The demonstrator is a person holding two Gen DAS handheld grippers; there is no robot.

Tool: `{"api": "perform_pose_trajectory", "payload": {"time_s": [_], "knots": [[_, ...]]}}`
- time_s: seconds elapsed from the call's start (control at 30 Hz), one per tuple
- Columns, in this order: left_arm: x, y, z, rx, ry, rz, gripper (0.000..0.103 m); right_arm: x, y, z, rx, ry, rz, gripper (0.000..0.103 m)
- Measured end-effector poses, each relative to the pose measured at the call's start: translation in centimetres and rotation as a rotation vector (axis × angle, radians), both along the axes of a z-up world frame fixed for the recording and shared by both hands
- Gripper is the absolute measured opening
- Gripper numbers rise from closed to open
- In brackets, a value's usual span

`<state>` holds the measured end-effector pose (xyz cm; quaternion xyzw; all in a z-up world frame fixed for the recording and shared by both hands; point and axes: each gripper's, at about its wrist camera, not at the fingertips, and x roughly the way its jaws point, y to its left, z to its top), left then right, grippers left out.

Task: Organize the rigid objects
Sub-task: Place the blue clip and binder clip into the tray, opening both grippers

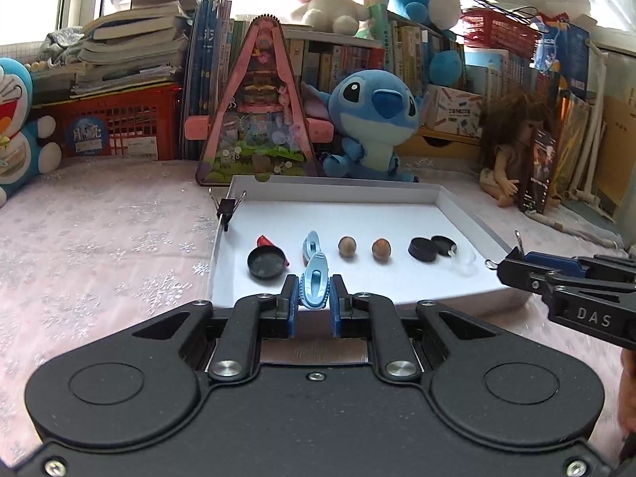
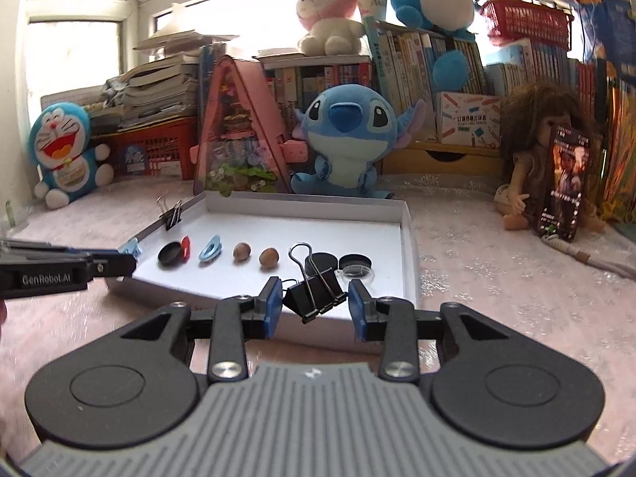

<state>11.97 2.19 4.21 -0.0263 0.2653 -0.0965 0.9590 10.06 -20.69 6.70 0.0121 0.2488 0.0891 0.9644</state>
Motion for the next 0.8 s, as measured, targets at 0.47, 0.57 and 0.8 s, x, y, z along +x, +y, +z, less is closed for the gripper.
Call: {"api": "perform_pose_trajectory", "payload": {"time_s": [0.47, 0.57, 0.8], "knots": [[6.0, -1.4, -2.2, 0.002, 0.069, 0.030, 0.015, 6.0, 2.9, -2.1, 0.058, 0.077, 0.015, 0.041], [6.8, -1.4, -2.6, 0.004, 0.079, 0.041, 0.015, 6.9, 3.0, -2.6, 0.058, 0.096, 0.010, 0.041], [8.2, -1.1, -3.5, 0.006, 0.106, 0.064, 0.015, 8.3, 3.2, -3.3, 0.045, 0.113, -0.003, 0.041]]}}
